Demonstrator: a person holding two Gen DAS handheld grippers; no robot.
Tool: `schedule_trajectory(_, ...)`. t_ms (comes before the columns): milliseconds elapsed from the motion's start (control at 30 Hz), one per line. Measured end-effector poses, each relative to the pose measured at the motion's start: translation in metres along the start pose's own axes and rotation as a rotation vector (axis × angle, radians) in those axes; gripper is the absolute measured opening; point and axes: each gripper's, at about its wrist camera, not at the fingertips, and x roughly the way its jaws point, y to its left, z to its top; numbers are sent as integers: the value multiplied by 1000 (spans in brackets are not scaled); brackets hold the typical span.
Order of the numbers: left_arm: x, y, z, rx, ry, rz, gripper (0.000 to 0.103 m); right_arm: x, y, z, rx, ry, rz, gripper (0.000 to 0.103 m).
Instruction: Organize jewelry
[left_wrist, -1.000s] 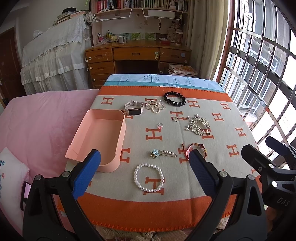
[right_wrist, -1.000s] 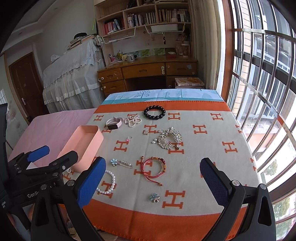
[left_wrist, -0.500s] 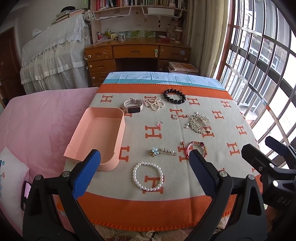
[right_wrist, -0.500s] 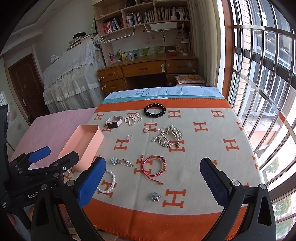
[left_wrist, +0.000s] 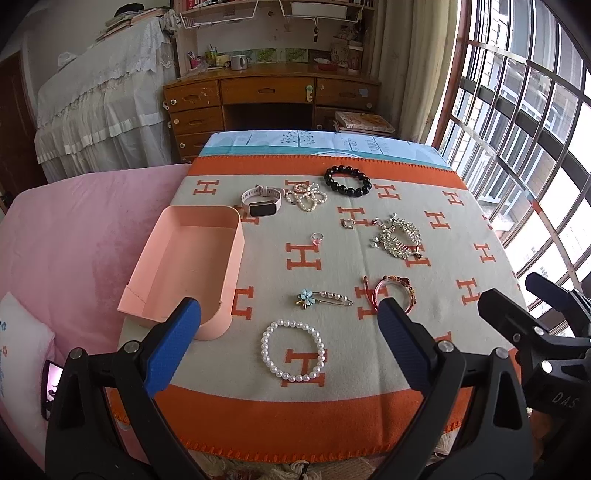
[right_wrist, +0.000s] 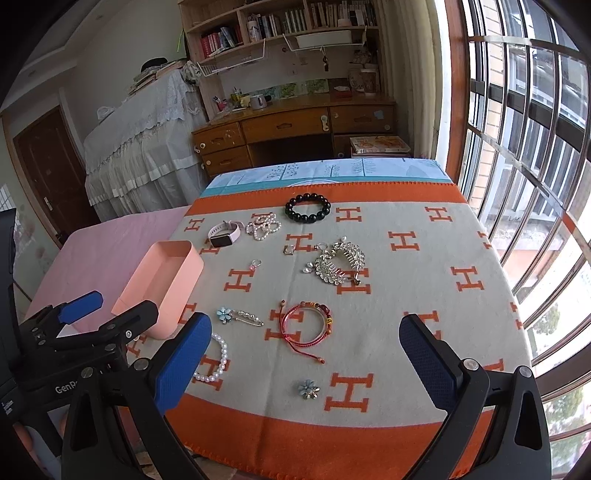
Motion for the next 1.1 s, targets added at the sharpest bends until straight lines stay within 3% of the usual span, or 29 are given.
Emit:
schedule_trajectory(267, 29, 1, 26, 26, 77, -48, 96, 29, 1, 11, 28, 79, 20, 103)
schedule_trajectory(400, 46, 7, 59, 69, 134, -103, 95, 37, -6, 33, 46, 100, 44, 102)
schedule_trajectory(433, 49, 10, 68, 76, 143, -106, 95, 37, -5, 39, 44, 100, 49, 98)
schedule_trajectory(533, 57, 20, 101, 61, 168, -104, 95, 40, -6, 75, 39, 119, 75, 79)
schedule_trajectory(667, 72, 41, 150, 28, 182, -95, 95, 50, -2, 126, 33, 146, 101, 79)
schedule_trajectory(867, 95, 60, 214, 30, 176, 11, 95, 78, 33, 200, -23, 190, 113, 78)
schedule_trajectory(1100, 161, 71, 240, 83, 258, 35, 95, 147, 60, 254, -29, 317, 154, 78)
